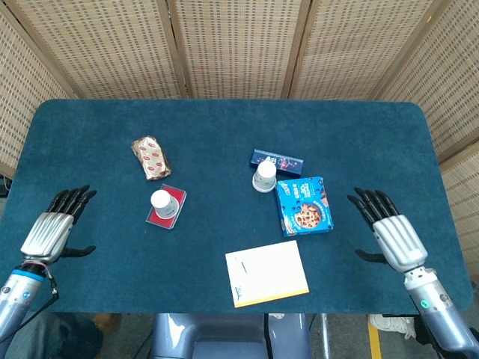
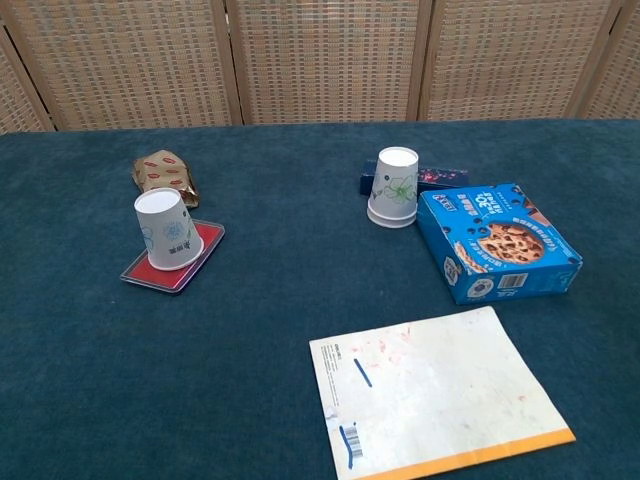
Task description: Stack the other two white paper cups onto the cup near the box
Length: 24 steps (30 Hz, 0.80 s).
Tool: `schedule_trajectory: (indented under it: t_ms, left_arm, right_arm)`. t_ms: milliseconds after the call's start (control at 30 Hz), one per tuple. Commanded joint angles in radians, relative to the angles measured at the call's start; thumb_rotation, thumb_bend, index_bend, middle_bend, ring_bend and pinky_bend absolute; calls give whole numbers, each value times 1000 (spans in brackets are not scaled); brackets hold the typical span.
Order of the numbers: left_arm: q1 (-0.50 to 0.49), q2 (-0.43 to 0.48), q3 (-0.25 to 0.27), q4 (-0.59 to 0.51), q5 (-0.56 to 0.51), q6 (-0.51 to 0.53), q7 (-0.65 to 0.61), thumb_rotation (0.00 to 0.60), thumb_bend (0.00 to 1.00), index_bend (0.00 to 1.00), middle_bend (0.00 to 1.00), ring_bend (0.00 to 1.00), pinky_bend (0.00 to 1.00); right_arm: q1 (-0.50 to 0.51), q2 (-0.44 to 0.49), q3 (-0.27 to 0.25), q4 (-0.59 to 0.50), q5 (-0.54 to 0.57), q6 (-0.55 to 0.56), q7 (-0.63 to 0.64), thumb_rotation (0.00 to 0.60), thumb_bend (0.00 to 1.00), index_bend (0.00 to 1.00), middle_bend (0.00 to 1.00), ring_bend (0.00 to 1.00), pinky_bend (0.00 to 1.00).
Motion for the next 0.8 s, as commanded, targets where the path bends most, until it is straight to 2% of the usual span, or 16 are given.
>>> schedule_trajectory:
  t_ms: [33,133,267,367,500,600,800]
  left_arm:
    - [-99,-27,-57,20,-38,-84,97,600,116,0,0,0,16]
    - [-175,-65,-86,42,-89,-154,191,600,101,0,0,0,57]
    - [-252,-101,-96,88,-116,-239,234,600,99,24,6,53,174]
    - [-307,-144,-95,153,-121,-311,210,600,50,115,68,129,246]
    - [-340,-197,-90,223,-87,-339,134,600,4,256,178,225,343]
    - [-362,-230,-85,274,-68,-348,109,600,4,283,196,241,356]
    - [-404,-297,-78,364,-84,-362,147,600,5,325,232,269,359]
  right_arm:
    - [-64,1,-34,-26,-51,53,-53,600,0,0,0,0,0]
    - [-73,6,-29,-23,-58,41,-46,600,0,0,0,0,0]
    - [-82,13,-19,-18,-66,31,-52,600,0,0,0,0,0]
    - [-90,18,-6,-14,-68,30,-24,600,0,0,0,0,0]
    - [-93,27,6,-10,-69,20,30,600,0,0,0,0,0]
    - [-98,34,16,-7,-74,20,55,600,0,0,0,0,0]
    - [-113,51,28,-15,-88,22,104,600,0,0,0,0,0]
